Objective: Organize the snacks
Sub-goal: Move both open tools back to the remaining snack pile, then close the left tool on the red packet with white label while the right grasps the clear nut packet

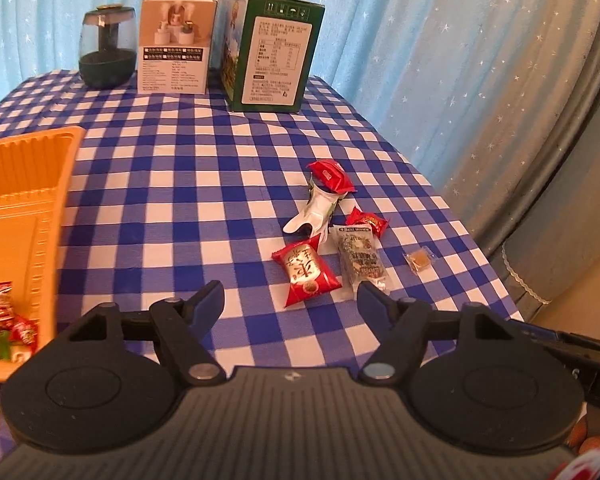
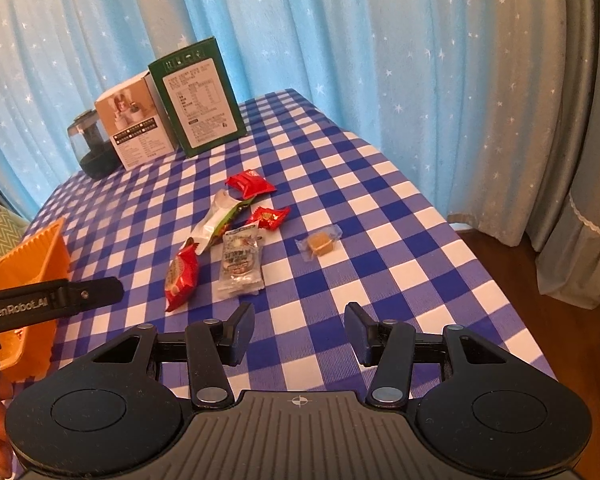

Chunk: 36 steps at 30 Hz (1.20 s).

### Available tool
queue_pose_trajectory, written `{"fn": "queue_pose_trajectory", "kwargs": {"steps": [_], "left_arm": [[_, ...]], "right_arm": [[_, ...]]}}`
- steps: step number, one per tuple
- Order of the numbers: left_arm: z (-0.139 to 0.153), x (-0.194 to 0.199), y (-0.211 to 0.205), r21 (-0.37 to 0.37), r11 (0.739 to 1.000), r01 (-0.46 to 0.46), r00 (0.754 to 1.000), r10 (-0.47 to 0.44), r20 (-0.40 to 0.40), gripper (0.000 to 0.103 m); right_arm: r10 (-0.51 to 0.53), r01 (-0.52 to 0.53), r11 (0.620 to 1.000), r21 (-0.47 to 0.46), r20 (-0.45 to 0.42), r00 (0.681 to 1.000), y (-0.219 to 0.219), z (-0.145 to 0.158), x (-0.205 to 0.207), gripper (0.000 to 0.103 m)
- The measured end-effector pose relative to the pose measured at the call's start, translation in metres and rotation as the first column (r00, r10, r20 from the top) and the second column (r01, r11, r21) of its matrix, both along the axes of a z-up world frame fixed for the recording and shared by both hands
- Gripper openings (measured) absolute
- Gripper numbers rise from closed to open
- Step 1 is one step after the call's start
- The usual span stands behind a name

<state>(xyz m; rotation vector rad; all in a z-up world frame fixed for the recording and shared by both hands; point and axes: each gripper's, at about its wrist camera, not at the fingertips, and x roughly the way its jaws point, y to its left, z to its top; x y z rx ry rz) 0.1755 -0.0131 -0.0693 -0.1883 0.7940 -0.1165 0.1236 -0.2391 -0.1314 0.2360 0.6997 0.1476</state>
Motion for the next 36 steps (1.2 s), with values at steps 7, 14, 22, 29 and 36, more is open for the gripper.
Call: {"fn": "queue_pose_trajectory", "kwargs": {"steps": [7,14,22,29,36], "left_arm": [[-0.023,0.032,-0.003,-0.036,0.999,-0.009,1.0,0.008,-0.023,0.064],[-0.043,0.054,-0.007,-0.047,0.999,0.007,0.999,-0.009,-0.047,0.052],[-0.06,0.074,-0.012,-0.086,0.996,0.023,0.997,-0.029,-0.075,0.034],[-0.054,0.065,-0.007,0.02,0.997,0.073,0.994,-0.071,-0.088,0.023],[-0.053,0.051,0.015,0.078,0.995,0.059,0.995,-0.052,-0.086,0.023]], "right_arm": [[0.018,-0.018,1.0,0.003,0.011,1.0,0.006,-0.008,0.021,0.05],[0.008,-0.008,1.0,0.006,0.005,1.0,0.003,-0.017,0.042,0.05],[0.003,-0.003,1.0,0.009,-0.002,1.0,0.003,-0.025,0.052,0.05],[0.063,-0.063,0.998,0.008,0.014,0.998,0.016,-0.029,0.059,0.05],[0.154,-0.155,0.988,0.006,0.039,0.987,0.04,-0.032,0.081,0.05]]}}
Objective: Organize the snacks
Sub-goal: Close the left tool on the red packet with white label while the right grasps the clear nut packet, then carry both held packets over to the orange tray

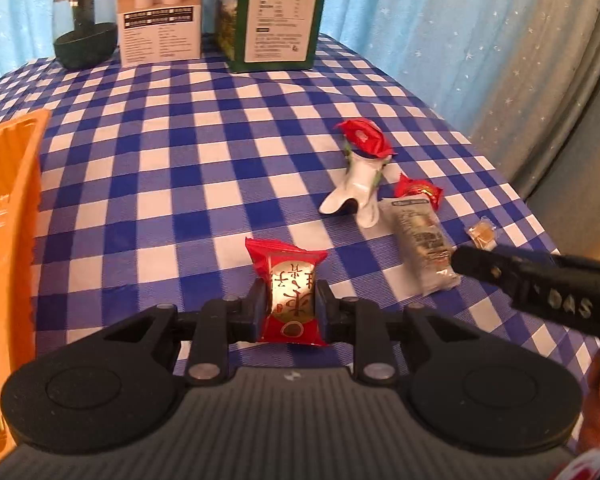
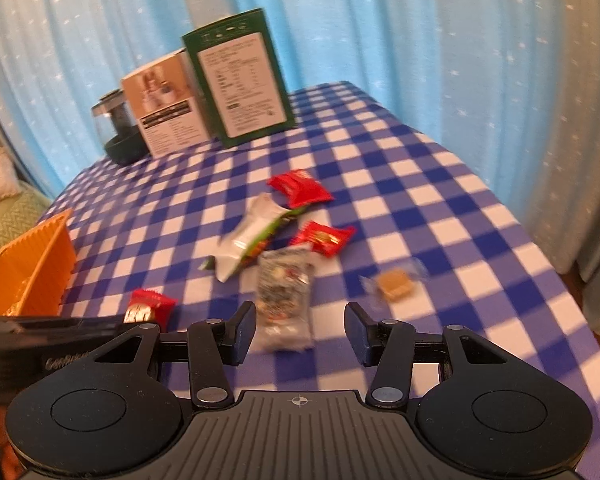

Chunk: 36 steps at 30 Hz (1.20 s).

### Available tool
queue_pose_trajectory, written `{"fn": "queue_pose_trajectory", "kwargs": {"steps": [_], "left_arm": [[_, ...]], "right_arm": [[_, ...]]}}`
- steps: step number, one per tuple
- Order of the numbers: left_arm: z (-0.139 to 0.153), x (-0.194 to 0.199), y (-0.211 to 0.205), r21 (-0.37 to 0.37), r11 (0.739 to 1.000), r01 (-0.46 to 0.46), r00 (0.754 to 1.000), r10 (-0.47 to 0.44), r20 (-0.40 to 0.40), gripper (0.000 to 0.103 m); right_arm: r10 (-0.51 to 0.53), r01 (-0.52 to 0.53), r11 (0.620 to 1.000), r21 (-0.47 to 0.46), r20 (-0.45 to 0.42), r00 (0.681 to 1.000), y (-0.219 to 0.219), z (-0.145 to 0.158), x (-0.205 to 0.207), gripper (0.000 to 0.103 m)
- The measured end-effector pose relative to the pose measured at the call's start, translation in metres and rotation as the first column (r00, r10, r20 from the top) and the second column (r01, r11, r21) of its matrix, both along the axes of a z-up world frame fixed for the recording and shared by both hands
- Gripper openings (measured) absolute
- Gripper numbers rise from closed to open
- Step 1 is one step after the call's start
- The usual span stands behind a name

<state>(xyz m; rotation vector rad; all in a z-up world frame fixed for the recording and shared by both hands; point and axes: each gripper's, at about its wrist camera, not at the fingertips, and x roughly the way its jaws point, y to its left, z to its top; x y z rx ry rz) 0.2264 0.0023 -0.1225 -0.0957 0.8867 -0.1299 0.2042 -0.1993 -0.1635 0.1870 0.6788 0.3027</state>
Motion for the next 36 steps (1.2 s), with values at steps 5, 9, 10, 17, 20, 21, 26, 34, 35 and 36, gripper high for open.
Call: {"fn": "queue_pose_trajectory", "kwargs": {"steps": [5,9,10,17,20,21,26,34,35,36], "left_arm": [[-0.003,-0.006,0.006,-0.016,1.0,-0.017,0.999,0.018,0.03,0.023],[-0.005,-0.008,0.006,-0.013,0.999,-0.029,0.999,0.03,0.044,0.024],[-0.005,-0.008,0.006,-0.005,1.0,-0.031,0.998,0.031,0.049,0.025],[-0.007,-0.006,0.001,0.039,0.999,-0.032,0.997,0.029,0.073,0.029],[-0.008,-0.004,-0.002,0.052,0.998,-0.027,0.997,0.023,0.074,0.029],[-0.009,-0.003,-0.002,0.053,0.998,-0.025,0.997,0.021,0.07,0.029],[-0.008,-0.007,-0.003,0.059,0.998,-0.018,0.998,0.015,0.058,0.023],[0.006,-0.04,-0.003,0.031,0.999,-0.028,0.998,0.026,0.057,0.022],[0.008,-0.045,-0.003,0.025,0.999,-0.03,0.998,0.028,0.058,0.022],[0.011,-0.05,-0.003,0.019,0.999,-0.032,0.998,0.03,0.06,0.022]], "right_arm": [[0.035,-0.036,0.999,-0.035,-0.008,0.999,0.017,-0.008,0.022,0.05],[0.045,-0.046,0.996,-0.077,-0.011,0.999,0.027,-0.015,0.034,0.05],[0.051,-0.051,0.995,-0.088,-0.01,0.999,0.03,-0.016,0.035,0.05],[0.063,-0.064,0.988,-0.143,-0.016,0.998,0.039,-0.024,0.039,0.049],[0.068,-0.068,0.983,-0.169,-0.007,0.998,0.039,-0.024,0.038,0.04],[0.07,-0.07,0.983,-0.168,-0.007,0.998,0.039,-0.024,0.037,0.039],[0.075,-0.077,0.984,-0.162,-0.016,0.997,0.037,-0.023,0.028,0.038],[0.026,-0.028,0.996,-0.079,-0.034,0.999,0.024,-0.013,-0.006,0.038],[0.019,-0.021,0.998,-0.063,-0.041,0.999,0.021,-0.013,-0.012,0.038],[0.013,-0.016,0.998,-0.054,-0.045,0.999,0.019,-0.012,-0.018,0.038]]}}
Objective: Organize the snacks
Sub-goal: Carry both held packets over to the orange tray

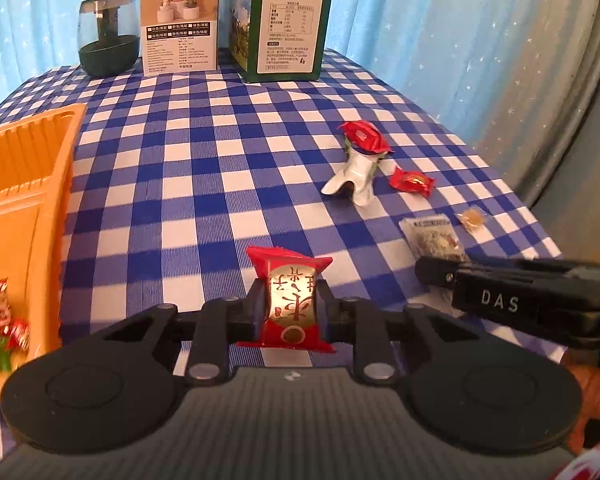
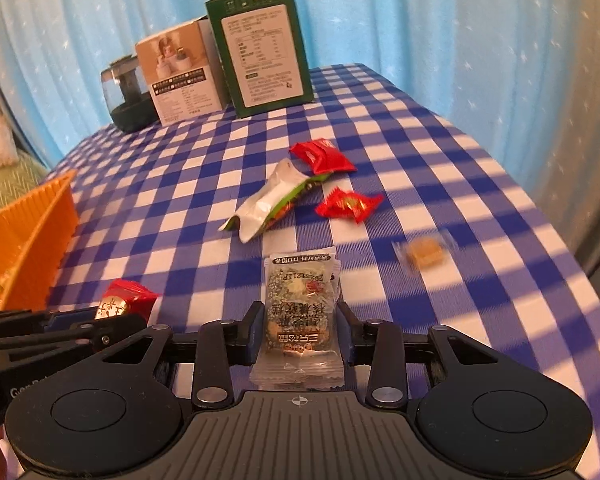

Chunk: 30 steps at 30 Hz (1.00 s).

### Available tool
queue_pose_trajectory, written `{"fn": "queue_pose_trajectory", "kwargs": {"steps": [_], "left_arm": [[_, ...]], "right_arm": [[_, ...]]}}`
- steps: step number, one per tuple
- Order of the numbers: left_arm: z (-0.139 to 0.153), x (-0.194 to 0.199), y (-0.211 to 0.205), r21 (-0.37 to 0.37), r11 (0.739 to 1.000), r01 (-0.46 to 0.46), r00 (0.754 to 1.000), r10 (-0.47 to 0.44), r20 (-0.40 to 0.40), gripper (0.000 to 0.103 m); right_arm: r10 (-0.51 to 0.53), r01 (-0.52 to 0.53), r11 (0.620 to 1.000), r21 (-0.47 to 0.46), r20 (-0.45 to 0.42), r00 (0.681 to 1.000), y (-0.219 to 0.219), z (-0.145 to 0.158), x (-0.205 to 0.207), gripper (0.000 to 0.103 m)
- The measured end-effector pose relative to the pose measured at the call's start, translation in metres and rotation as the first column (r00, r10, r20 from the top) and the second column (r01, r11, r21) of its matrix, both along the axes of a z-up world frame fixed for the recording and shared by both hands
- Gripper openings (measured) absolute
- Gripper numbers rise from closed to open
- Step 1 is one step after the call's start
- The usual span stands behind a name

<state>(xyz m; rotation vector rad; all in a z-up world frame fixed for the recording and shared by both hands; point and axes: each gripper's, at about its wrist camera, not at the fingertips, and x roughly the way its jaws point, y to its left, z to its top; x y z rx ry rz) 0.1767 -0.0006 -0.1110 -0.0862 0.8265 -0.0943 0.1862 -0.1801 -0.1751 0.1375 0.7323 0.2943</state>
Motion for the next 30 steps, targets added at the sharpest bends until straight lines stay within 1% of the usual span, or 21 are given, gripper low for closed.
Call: {"fn": "queue_pose_trajectory", "kwargs": {"steps": [4,9,18,24,30], "left_arm": [[0.015,-0.023,0.002,-0.017,1.0,-0.006,1.0,0.006,0.013,0.022],[0.033,-0.047,0.009,-0.02,0.999,-0.026,0.999,0.026,0.024,0.022],[0.069,-0.09,0.023,-0.003,0.998,-0.057,0.996,0.057,0.063,0.022],[0.086,-0.113,0.041,0.003,0.996,-0.087,0.992,0.086,0.092,0.022],[0.095,-0.13,0.063,0.0,0.992,-0.13,0.986,0.129,0.103,0.022]], "right_arm": [[-0.009,0.009,1.0,0.01,-0.001,1.0,-0.004,0.008,-0.025,0.038],[-0.012,0.012,1.0,0.026,0.0,1.0,-0.005,0.019,-0.056,0.038],[0.035,-0.036,0.999,0.04,0.034,0.999,0.011,0.046,-0.099,0.038],[0.084,-0.087,0.996,0.031,0.071,0.994,0.03,0.064,-0.118,0.038],[0.124,-0.127,0.992,0.022,0.101,0.987,0.049,0.076,-0.13,0.038]]}}
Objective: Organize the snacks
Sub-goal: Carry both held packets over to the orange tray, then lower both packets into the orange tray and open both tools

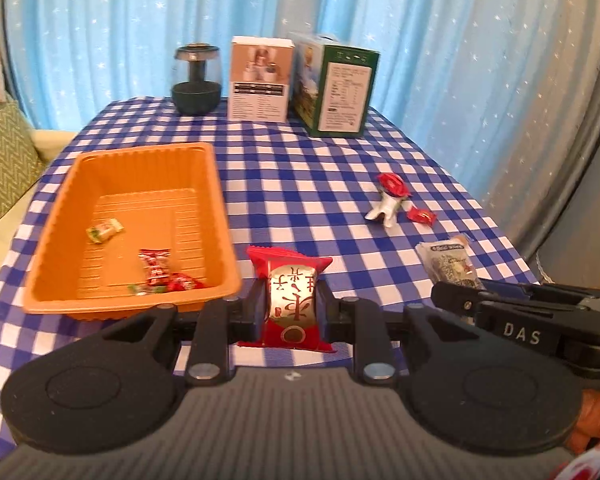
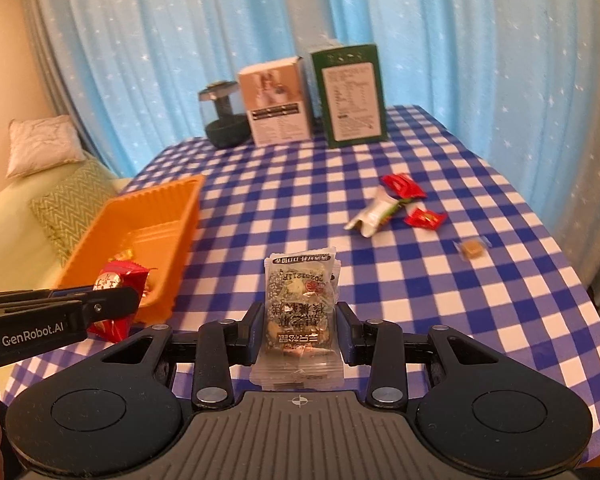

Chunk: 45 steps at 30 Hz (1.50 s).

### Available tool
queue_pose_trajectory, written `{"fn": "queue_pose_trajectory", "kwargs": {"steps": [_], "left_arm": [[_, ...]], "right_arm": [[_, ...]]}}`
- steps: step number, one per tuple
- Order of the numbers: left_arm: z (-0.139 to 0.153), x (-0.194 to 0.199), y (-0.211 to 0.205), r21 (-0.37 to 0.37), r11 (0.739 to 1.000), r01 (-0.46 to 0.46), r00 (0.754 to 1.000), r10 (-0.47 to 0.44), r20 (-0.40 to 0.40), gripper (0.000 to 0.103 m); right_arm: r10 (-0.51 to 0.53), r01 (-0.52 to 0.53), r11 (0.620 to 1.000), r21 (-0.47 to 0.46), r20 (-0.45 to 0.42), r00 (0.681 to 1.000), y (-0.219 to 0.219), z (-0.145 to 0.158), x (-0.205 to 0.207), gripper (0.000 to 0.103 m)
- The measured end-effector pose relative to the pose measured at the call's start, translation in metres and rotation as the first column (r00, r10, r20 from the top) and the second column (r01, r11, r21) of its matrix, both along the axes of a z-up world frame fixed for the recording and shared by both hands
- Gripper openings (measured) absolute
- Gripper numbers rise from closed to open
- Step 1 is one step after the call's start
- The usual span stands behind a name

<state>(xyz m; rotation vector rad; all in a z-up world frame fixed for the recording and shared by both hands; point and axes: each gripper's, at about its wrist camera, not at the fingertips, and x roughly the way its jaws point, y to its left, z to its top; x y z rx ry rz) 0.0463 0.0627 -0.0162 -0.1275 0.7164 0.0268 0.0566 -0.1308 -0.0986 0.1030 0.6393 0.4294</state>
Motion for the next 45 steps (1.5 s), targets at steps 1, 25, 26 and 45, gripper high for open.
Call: {"fn": "queue_pose_trajectory", "kwargs": {"steps": [1,25,26,45], "left_arm": [[0.001,-0.003,0.004,0.001,1.0,-0.007,1.0,0.007,0.002,0.022],[0.018,-0.027,0.074,0.007,0.994,-0.111,0.993,0.111,0.034,0.022],[0.018,-0.027,0.075,0.009,0.994,-0.113,0.993,0.113,0.034,0.022],[0.016,-0.011,0.11,-0.011,0.992,-0.126,0.992,0.126,0.015,0.022]], "right_arm": [[0.006,-0.006,1.0,-0.001,0.003,1.0,0.003,0.001,-0.001,0.038],[0.137,-0.136,0.99,-0.026,0.033,0.99,0.071,0.019,-0.004,0.038],[0.142,-0.141,0.99,-0.028,0.034,0.989,0.073,0.019,-0.004,0.038],[0.218,-0.217,0.975,-0.04,0.041,0.975,0.126,0.019,0.02,0.038]]}}
